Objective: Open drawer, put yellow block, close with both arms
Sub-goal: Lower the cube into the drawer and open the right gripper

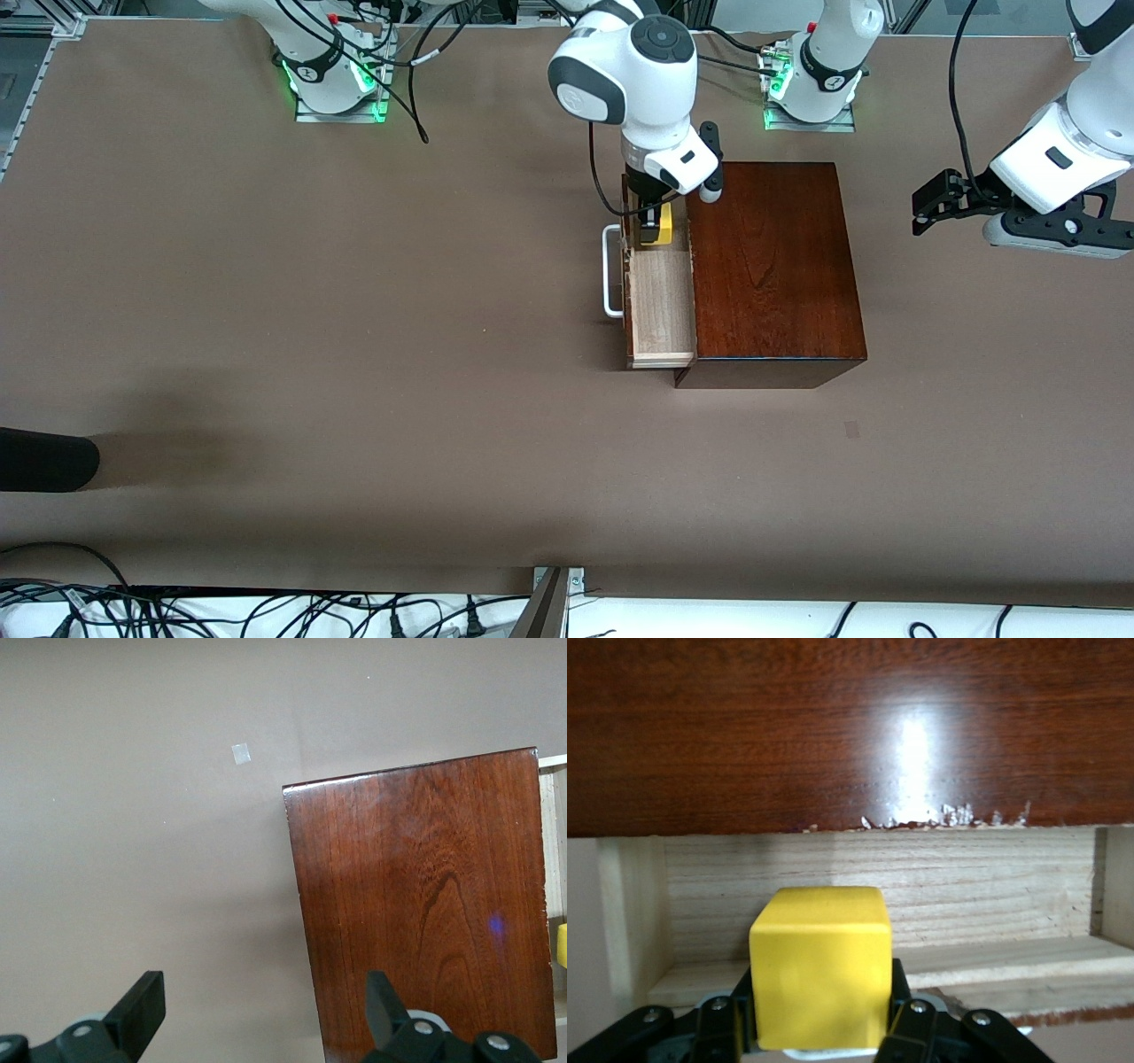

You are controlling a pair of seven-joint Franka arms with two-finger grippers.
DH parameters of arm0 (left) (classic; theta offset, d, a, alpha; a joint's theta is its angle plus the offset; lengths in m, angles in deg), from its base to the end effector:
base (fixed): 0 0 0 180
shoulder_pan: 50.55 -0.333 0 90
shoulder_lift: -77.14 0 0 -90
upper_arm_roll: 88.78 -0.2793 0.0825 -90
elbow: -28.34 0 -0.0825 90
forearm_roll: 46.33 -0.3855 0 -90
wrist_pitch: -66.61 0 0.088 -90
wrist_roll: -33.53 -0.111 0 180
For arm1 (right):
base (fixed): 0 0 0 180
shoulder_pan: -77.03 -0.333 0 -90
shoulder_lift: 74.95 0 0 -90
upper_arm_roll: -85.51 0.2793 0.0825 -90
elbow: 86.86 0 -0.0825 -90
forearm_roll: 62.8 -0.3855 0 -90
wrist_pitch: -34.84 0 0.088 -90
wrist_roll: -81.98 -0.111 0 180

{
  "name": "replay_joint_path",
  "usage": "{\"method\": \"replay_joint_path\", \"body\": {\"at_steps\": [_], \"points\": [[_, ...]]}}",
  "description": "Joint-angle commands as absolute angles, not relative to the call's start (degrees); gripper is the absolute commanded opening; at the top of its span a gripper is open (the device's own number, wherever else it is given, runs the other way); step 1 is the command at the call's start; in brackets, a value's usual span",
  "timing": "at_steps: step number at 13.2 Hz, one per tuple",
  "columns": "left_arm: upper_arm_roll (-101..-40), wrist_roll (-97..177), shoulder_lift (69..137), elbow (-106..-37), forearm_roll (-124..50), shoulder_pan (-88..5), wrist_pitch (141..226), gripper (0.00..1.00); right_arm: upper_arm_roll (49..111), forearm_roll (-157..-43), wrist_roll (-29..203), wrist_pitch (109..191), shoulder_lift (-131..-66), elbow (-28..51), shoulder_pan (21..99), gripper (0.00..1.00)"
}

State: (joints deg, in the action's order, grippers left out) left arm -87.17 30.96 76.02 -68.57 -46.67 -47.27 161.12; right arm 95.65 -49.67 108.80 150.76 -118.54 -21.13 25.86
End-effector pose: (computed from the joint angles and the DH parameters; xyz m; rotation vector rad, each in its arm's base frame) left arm 0.5524 -0.0468 0.5441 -3.1278 0.2047 0.0348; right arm 0.4003 0.6274 0.3342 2.1797 2.1775 0.2273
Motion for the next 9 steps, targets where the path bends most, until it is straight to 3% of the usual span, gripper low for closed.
{"method": "replay_joint_path", "body": {"at_steps": [1,9], "points": [[-86.93,31.33,76.88,-66.5,-45.98,-47.39,159.68,1.0,94.91,-48.82,112.03,150.5,-120.47,-23.58,25.44,0.06],[-86.93,30.8,76.88,-66.5,-45.98,-47.39,159.16,1.0,94.38,-48.82,115.64,152.78,-123.11,-23.49,25.88,0.06]]}}
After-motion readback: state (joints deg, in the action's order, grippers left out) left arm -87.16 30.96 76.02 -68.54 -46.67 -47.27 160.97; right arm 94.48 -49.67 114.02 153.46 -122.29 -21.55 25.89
